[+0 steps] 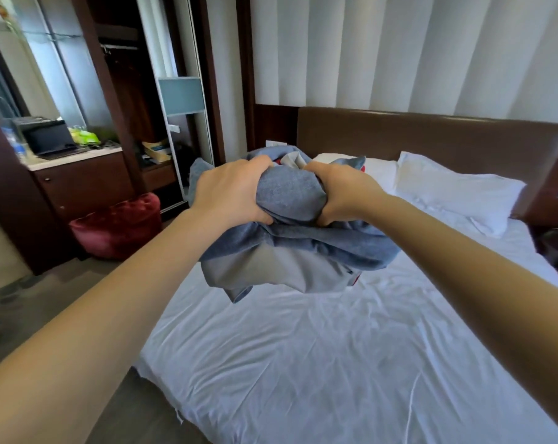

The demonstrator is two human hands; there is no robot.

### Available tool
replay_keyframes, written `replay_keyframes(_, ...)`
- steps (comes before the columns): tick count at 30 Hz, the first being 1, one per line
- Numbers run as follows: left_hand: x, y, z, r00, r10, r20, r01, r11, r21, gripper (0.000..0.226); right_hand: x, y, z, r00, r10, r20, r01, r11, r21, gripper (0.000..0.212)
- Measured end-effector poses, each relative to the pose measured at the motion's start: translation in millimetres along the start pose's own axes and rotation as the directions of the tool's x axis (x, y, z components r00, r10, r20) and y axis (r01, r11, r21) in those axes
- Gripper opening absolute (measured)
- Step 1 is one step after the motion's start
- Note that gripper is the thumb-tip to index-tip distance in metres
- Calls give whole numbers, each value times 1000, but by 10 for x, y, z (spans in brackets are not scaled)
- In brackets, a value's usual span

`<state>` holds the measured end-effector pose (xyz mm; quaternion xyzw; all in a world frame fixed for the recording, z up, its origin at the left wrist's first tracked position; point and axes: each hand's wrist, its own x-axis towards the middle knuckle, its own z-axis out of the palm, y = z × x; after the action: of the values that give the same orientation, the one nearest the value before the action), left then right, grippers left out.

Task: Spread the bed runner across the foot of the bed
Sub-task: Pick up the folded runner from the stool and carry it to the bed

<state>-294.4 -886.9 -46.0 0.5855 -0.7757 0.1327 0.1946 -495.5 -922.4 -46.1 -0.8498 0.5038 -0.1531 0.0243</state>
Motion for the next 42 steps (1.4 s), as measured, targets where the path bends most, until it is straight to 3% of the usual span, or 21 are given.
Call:
replay_keyframes(11, 1225, -578, 648, 992, 129, -10, -129, 988, -80, 82, 1101, 460, 168, 991, 129, -27, -130, 991, -21, 76)
replay_keyframes(23, 2153, -1611, 984, 944, 330, -11, -328, 933, -151, 79, 2107, 196, 449, 936, 335, -104, -340, 940, -34, 66)
replay_keyframes(28, 2356, -1780, 1057, 923, 386, -7, -381, 909, -171, 80, 2265, 139, 510, 913, 390, -121, -396, 918, -33, 74)
replay_keyframes(42, 2192, -1716, 1663, 921, 388, 25, -371, 895, -247, 73, 2162, 403, 1046, 894, 442, -70, -445, 895, -36, 64)
